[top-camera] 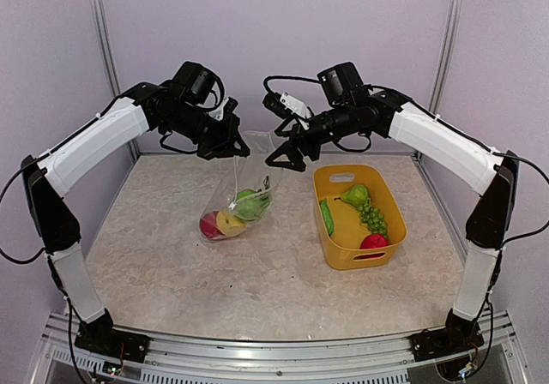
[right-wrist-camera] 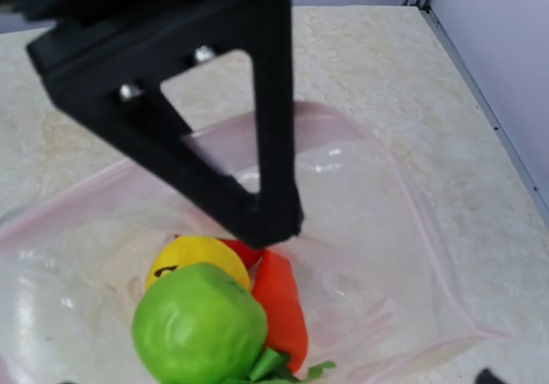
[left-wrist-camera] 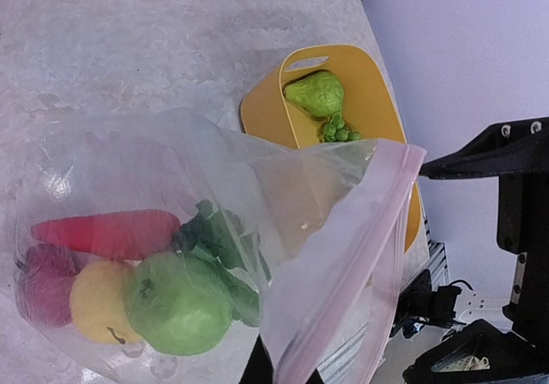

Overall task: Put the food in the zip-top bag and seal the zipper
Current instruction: Place the fake fruit in the zipper food storage bag, then pass from the left arm to the right

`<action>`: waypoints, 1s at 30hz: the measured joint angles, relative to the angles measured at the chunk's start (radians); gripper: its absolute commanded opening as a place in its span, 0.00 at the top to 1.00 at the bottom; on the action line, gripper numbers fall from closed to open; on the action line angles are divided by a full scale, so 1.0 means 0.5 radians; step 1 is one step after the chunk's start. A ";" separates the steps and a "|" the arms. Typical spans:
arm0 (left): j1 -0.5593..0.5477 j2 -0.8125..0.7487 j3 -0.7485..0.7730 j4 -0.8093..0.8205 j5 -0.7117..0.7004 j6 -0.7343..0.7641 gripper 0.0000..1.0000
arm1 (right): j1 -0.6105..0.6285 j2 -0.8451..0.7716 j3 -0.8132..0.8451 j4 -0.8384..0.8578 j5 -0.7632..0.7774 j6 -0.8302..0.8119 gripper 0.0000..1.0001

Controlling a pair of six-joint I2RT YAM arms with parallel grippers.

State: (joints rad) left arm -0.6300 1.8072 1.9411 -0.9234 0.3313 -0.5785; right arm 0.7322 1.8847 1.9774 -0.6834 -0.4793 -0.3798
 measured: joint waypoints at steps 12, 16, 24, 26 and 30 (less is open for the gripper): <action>0.001 -0.004 -0.011 -0.002 0.003 0.007 1.00 | 0.138 -0.228 -0.157 -0.242 0.049 -0.633 0.32; 0.002 -0.004 -0.011 -0.013 0.011 0.010 1.00 | 0.247 -0.216 -0.169 -0.288 0.179 -0.773 0.37; 0.002 -0.004 0.024 -0.086 0.019 0.032 1.00 | 0.414 -0.075 -0.168 -0.332 0.410 -0.970 0.76; 0.002 -0.004 0.028 -0.100 0.018 0.042 0.99 | 0.431 -0.031 -0.155 -0.361 0.437 -0.996 0.89; 0.002 -0.004 0.031 -0.127 0.016 0.060 0.78 | 0.443 0.040 -0.095 -0.391 0.471 -1.002 0.99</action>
State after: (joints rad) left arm -0.6289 1.8053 1.9564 -0.9867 0.3393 -0.5484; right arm 0.9535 1.9045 1.9301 -0.8791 -0.2440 -0.8806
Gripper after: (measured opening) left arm 0.122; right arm 0.053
